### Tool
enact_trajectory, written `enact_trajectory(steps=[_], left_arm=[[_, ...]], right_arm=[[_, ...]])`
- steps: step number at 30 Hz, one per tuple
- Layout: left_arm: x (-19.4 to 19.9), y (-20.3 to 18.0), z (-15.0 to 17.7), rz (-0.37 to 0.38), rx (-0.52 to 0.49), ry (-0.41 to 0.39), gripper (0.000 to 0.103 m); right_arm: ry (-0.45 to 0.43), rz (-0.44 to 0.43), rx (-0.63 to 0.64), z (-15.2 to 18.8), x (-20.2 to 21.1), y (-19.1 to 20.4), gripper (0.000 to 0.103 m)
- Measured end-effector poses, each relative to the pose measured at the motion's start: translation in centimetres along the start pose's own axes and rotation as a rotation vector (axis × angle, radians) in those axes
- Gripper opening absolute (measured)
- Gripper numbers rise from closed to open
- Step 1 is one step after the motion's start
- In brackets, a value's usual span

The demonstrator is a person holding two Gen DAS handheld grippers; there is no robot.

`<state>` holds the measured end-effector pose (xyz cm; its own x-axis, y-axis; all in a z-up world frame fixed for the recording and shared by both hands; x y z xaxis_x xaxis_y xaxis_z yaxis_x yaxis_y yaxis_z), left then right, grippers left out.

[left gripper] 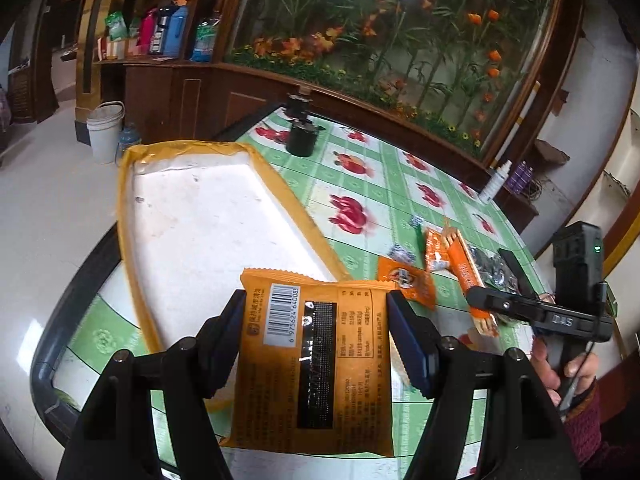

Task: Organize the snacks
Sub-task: 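Carry both packs over the yellow tray and open both grippers to drop them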

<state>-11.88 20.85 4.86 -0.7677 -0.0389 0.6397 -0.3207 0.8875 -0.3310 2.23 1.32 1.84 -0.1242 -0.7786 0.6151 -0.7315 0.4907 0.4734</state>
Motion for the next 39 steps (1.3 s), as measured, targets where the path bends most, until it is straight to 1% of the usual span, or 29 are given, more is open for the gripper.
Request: enact_trajectory(steps=[5,7,9,11,15,19,22,27,31,33,35,39], left_arm=[[-0.2,2.2,-0.9,-0.025,0.039,-0.003,0.069],[-0.5,3.1,-1.3,-0.039,0.054,-0.002,0.069],[-0.7,4.0,-1.6,-0.057,0.067,-0.001,0.069],[-0.9,4.9,-1.8,-0.07,0.081,-0.001,0.069],[-1.5,6.6,-2.7,-0.089,0.109,-0.004,0.069],[-3.0,8.0,-3.2,-0.107,0.13,0.02,0.069],[-4.3,8.6,-3.3,-0.118,0.139,0.039,0.069],[-5.0,9.0,-3.4,-0.131,0.127,0.03,0.069],[-6.2,9.5,-3.6,-0.141,0.122,0.046,0.068],[-6.7,9.8,-3.7,-0.14,0.133,0.05,0.064],[-6.8,10.0,-3.9,-0.152,0.127,0.036,0.064],[-6.9,10.1,-4.1,-0.152,0.124,0.029,0.064]], right_arm=[[0.049,-0.072,0.032,-1.2,-3.2,5.1,0.058],[0.072,-0.084,0.051,-1.9,-4.5,6.8,0.058],[0.096,-0.09,0.07,-2.6,-6.0,8.5,0.058],[0.127,-0.077,0.093,-3.4,-7.7,9.9,0.058],[0.159,-0.076,0.109,-5.2,-10.7,11.9,0.058],[0.169,-0.049,0.114,-6.8,-13.2,13.0,0.058],[0.181,-0.049,0.106,-8.0,-14.8,13.3,0.058],[0.198,-0.023,0.12,-9.8,-17.6,13.9,0.058],[0.211,-0.006,0.12,-10.7,-19.8,14.0,0.058],[0.216,-0.005,0.117,-10.9,-20.7,14.1,0.058],[0.228,-0.011,0.116,-10.9,-21.5,14.4,0.058],[0.254,0.037,0.128,-11.0,-23.8,14.3,0.058]])
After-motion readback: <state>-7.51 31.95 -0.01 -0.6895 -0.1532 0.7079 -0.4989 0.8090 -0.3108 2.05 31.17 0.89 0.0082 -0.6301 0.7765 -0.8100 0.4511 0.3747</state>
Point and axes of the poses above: each gripper's, at about its wrist camera, not at the fingertips, and x roughly against the way its jaws point, y to its left, z to its underside, the point moved 7 cm from there along -x, roughly the way its jaws point, and after that the axes turned 1 degree about x, right-handed, at the moved point
